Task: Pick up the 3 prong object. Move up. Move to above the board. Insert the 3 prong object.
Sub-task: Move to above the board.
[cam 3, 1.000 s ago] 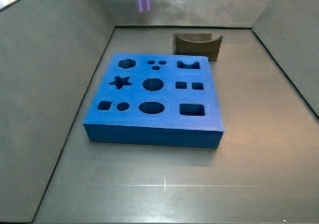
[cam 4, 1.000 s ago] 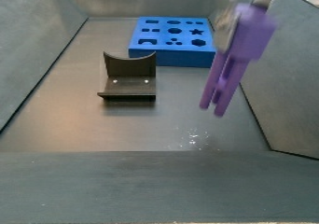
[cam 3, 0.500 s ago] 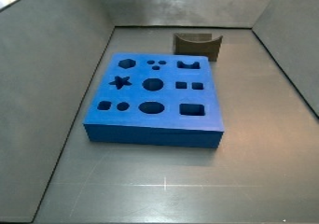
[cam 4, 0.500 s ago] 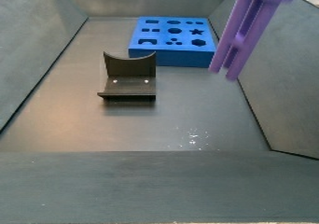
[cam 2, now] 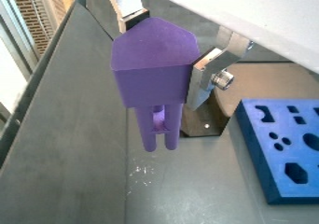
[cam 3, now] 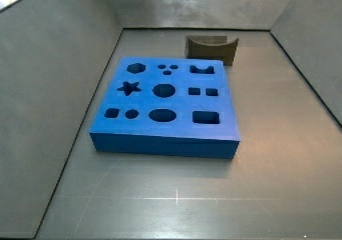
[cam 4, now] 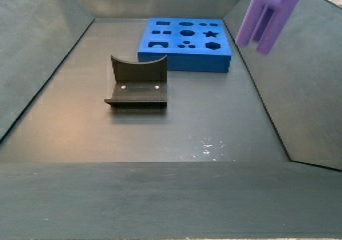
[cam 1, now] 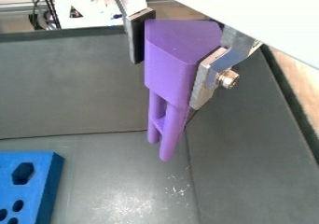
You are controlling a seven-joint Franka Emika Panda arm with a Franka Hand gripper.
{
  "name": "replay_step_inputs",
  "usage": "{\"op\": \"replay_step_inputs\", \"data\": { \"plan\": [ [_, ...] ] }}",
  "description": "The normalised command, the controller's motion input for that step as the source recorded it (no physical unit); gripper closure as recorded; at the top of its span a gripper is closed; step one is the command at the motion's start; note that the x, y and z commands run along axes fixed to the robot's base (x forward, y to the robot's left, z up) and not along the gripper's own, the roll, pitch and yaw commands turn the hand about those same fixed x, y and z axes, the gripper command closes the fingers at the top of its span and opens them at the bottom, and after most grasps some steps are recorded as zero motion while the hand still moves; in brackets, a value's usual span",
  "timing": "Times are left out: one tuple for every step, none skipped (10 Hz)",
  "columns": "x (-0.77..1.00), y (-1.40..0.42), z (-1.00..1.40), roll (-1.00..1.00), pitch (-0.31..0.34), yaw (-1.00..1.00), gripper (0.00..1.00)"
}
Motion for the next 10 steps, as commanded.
{"op": "replay_step_inputs", "data": {
  "plan": [
    [0.0,-0.01,0.41,0.05,0.106,0.03,1.0],
    [0.0,-0.01,0.31,0.05,0.105,0.03,1.0],
    [0.2,-1.0,-0.06,0.09,0.197,-1.0,1.0],
    [0.21,-1.0,-0.06,0.1,0.191,-1.0,1.0],
    [0.2,-1.0,-0.06,0.1,0.19,-1.0,1.0],
    [0.2,-1.0,-0.06,0.09,0.185,-1.0,1.0],
    [0.21,-1.0,-0.06,0.09,0.189,-1.0,1.0],
    [0.21,-1.0,-0.06,0.09,0.2,-1.0,1.0],
    [0.21,-1.0,-0.06,0.08,0.216,-1.0,1.0],
    [0.22,-1.0,-0.06,0.06,0.254,-1.0,1.0]
  ]
}}
